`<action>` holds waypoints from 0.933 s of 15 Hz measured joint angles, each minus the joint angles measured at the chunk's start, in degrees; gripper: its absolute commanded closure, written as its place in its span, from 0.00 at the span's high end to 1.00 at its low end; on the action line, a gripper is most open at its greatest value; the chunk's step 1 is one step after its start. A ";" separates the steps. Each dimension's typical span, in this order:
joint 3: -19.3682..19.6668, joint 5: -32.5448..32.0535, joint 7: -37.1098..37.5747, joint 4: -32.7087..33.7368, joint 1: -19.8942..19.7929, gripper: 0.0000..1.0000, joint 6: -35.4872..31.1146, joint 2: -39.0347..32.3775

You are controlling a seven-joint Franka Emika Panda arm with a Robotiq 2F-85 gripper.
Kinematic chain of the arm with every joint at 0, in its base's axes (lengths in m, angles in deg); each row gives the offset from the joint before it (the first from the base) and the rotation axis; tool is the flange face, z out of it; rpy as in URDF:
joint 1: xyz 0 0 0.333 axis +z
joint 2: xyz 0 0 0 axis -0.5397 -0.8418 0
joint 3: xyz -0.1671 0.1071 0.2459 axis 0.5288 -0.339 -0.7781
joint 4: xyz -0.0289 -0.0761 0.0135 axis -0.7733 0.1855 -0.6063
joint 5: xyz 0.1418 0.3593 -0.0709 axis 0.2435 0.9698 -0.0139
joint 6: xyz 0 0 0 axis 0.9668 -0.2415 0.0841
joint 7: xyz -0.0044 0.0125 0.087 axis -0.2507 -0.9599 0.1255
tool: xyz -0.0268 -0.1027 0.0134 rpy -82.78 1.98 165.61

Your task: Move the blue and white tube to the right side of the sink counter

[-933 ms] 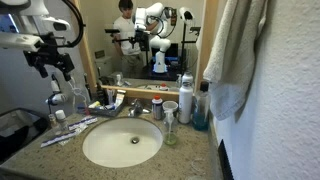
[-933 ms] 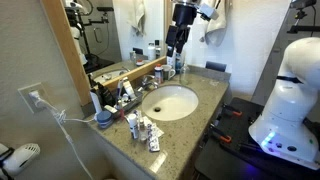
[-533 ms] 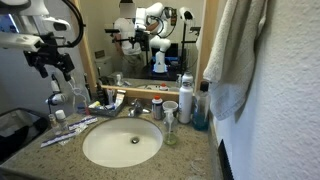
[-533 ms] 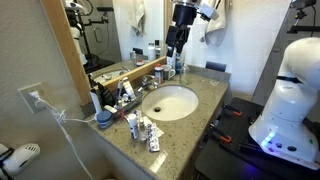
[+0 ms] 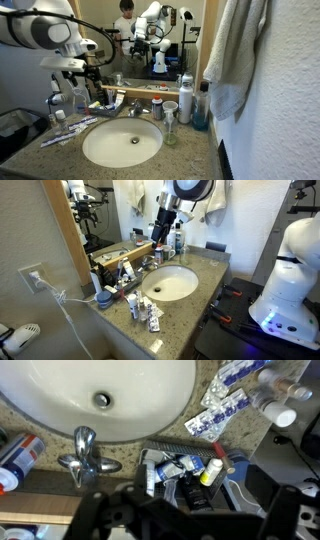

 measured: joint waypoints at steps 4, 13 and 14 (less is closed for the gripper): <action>1.20 3.09 -8.33 9.82 -0.26 1.00 -8.48 -15.25; -4.46 4.40 -9.78 33.61 -6.27 1.00 -8.98 -37.15; -4.53 4.27 -8.60 35.12 -6.32 1.00 -8.98 -38.40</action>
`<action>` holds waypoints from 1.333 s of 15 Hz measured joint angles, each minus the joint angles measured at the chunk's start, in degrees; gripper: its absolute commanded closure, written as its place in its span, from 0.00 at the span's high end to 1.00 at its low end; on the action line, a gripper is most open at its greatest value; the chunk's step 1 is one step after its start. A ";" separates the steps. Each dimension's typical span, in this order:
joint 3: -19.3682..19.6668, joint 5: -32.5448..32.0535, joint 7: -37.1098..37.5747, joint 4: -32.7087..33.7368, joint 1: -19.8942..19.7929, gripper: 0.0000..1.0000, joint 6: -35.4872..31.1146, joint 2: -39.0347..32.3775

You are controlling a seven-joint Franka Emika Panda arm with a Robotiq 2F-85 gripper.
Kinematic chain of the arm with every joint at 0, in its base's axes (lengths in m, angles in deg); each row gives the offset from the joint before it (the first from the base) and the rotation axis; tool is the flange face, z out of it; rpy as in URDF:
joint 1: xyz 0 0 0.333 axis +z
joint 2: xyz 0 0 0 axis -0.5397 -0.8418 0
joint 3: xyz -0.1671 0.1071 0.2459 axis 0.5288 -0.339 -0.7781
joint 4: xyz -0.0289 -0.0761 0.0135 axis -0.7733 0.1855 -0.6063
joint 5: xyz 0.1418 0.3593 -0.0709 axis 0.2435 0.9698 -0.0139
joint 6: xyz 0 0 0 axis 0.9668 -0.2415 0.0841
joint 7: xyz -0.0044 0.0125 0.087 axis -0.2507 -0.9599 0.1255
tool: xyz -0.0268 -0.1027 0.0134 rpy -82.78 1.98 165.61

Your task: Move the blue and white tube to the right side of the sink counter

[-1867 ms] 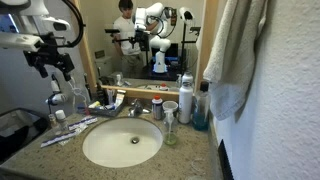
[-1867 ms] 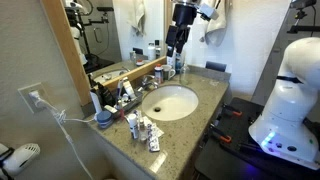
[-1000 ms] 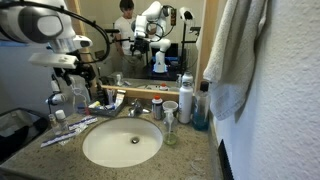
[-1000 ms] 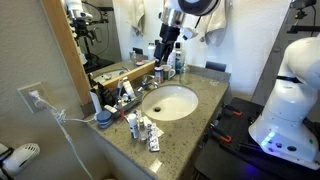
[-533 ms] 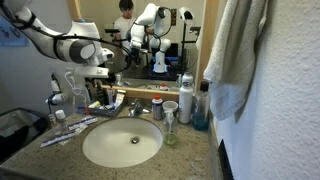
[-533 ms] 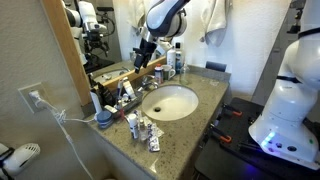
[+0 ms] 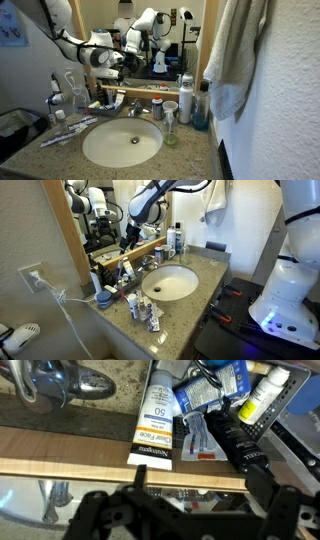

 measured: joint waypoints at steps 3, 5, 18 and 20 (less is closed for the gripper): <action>-0.15 -0.90 5.65 3.09 0.32 1.00 0.00 -2.82; -0.04 -1.94 10.28 4.01 0.91 1.00 0.01 -3.95; 10.70 -11.00 45.01 4.58 13.58 1.00 0.07 -7.11; 11.77 -11.17 48.64 4.89 15.18 1.00 0.03 -7.97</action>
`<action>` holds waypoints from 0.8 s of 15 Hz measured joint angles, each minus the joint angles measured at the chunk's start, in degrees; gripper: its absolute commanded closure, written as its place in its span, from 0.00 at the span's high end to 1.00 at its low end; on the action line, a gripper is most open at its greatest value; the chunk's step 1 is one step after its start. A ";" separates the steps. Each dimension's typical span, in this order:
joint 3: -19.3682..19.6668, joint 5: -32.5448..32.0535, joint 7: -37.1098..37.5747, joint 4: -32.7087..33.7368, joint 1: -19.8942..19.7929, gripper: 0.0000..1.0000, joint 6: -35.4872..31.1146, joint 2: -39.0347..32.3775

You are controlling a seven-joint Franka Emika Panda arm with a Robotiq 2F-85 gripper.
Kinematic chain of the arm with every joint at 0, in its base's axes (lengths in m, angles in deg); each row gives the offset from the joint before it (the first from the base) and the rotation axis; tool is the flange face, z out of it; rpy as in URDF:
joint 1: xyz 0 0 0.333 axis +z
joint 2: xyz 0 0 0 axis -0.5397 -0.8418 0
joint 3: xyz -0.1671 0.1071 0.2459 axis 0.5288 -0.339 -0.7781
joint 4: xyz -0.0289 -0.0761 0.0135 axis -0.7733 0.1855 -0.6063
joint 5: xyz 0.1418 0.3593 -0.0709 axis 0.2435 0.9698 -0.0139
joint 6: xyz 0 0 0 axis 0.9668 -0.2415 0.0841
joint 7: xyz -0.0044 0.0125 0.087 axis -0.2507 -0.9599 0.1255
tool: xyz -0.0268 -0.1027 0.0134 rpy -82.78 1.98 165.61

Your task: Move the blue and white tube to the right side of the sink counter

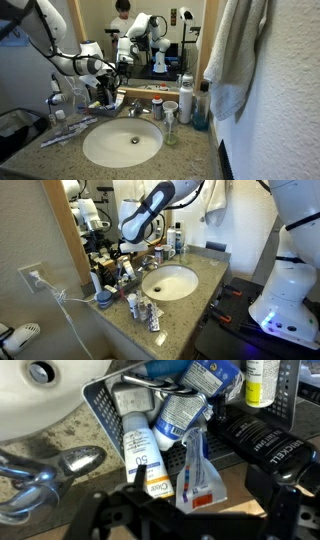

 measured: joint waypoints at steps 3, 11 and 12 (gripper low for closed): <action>1.76 -1.03 4.76 1.09 2.33 1.00 -0.11 -1.52; 7.90 -9.71 15.91 4.85 7.80 0.49 -0.39 -4.84; 8.03 -10.46 16.60 5.30 7.98 0.42 -0.38 -5.24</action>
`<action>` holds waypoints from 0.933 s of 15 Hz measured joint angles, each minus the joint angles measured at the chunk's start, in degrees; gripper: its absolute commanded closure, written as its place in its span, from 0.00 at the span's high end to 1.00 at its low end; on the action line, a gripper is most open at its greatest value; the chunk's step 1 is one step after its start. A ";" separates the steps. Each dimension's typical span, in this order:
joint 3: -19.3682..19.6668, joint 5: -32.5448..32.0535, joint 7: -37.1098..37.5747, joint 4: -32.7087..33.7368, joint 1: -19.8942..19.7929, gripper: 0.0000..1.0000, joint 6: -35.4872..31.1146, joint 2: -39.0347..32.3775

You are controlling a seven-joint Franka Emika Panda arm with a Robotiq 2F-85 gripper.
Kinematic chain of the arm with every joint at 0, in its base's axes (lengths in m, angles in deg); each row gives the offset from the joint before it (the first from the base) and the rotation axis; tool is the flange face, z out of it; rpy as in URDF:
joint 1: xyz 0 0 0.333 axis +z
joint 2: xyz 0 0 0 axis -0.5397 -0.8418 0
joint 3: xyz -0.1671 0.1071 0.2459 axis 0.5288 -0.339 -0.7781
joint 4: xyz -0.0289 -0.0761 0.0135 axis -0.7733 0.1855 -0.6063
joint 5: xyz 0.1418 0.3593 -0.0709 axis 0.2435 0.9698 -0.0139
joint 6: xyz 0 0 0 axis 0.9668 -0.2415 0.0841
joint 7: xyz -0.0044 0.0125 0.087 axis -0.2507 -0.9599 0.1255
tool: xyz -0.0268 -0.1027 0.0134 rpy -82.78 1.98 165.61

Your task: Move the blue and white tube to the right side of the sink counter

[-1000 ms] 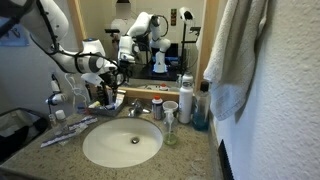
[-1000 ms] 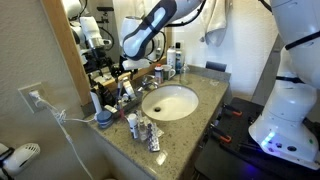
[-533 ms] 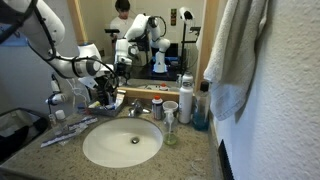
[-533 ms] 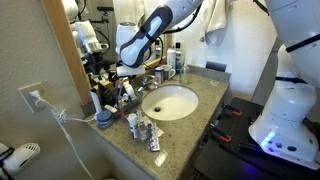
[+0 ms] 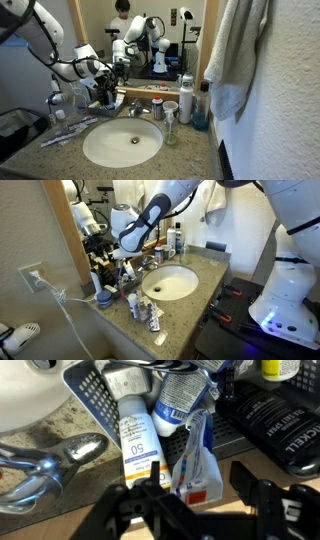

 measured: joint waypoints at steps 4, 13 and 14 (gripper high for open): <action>0.15 -1.96 0.81 1.62 0.24 0.12 0.04 -1.42; 1.97 -5.08 1.11 3.72 2.17 0.01 0.28 -2.78; 2.04 -5.35 1.11 3.72 2.31 0.01 0.29 -2.79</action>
